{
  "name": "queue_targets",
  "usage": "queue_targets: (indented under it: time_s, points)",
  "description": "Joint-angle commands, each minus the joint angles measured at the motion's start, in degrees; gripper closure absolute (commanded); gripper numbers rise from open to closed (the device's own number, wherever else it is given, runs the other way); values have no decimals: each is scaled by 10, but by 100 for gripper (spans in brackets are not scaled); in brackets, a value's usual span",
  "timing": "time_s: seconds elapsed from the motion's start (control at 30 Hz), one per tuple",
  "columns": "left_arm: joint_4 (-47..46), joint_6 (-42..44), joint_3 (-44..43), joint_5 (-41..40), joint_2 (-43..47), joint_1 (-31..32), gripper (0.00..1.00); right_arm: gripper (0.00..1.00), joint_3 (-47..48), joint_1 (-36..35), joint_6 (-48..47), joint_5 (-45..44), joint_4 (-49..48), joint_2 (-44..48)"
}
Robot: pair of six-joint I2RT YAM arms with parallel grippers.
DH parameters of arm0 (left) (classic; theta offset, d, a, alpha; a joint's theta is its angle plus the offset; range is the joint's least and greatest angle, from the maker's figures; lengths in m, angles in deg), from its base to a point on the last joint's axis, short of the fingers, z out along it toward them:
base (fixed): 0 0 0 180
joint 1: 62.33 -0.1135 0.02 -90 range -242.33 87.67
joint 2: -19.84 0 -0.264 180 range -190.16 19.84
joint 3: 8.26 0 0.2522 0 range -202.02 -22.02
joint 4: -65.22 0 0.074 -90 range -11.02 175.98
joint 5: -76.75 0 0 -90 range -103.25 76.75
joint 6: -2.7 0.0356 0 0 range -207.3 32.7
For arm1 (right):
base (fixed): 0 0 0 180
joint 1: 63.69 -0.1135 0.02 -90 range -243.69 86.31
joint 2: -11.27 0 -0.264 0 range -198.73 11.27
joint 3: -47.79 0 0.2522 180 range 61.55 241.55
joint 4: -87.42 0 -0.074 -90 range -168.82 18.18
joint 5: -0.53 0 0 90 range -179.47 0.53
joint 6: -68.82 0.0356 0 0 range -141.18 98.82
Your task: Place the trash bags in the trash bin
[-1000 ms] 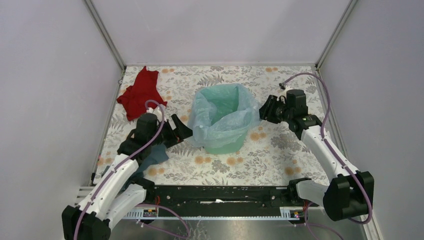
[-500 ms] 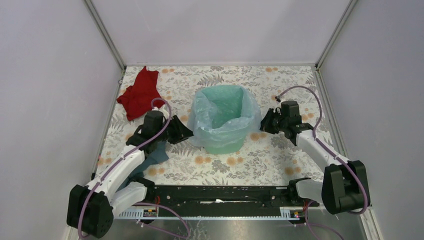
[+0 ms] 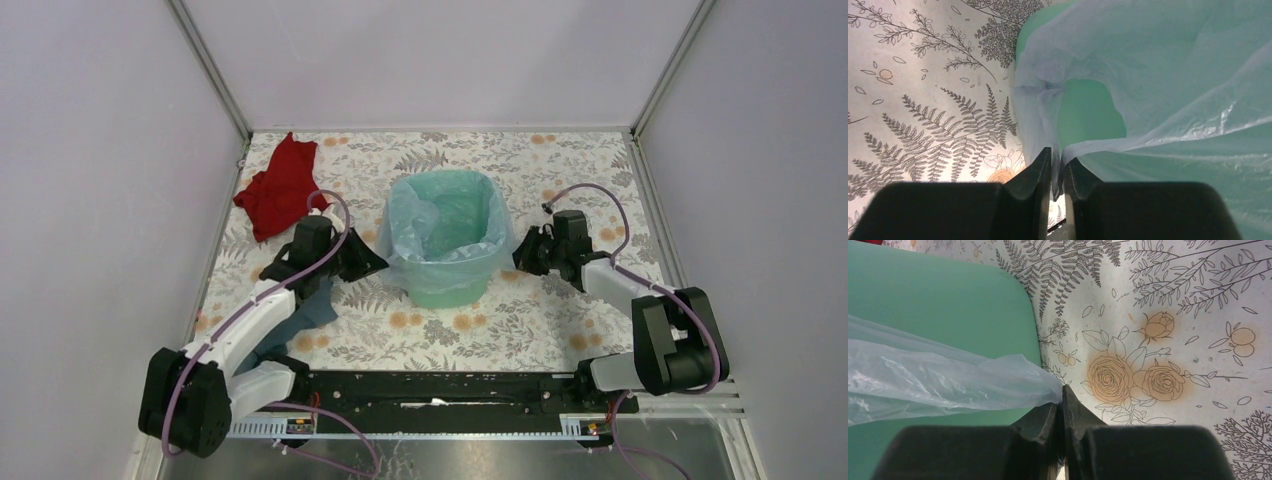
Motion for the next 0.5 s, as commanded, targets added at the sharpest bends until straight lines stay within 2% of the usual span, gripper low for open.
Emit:
queue_targets:
  time_s: [0.0,0.27,0.47]
  points:
    - [-72,-1,5,8,-31,-1,86,90,1,-8,-6,-4,-13,-16]
    - [-111,1,51,4,-89,3,96,85,-1,-21,-8,-16,-7,-25]
    - [-109,-11,61,6,-60,22,97,76,40,-22,-36,-68,87,22]
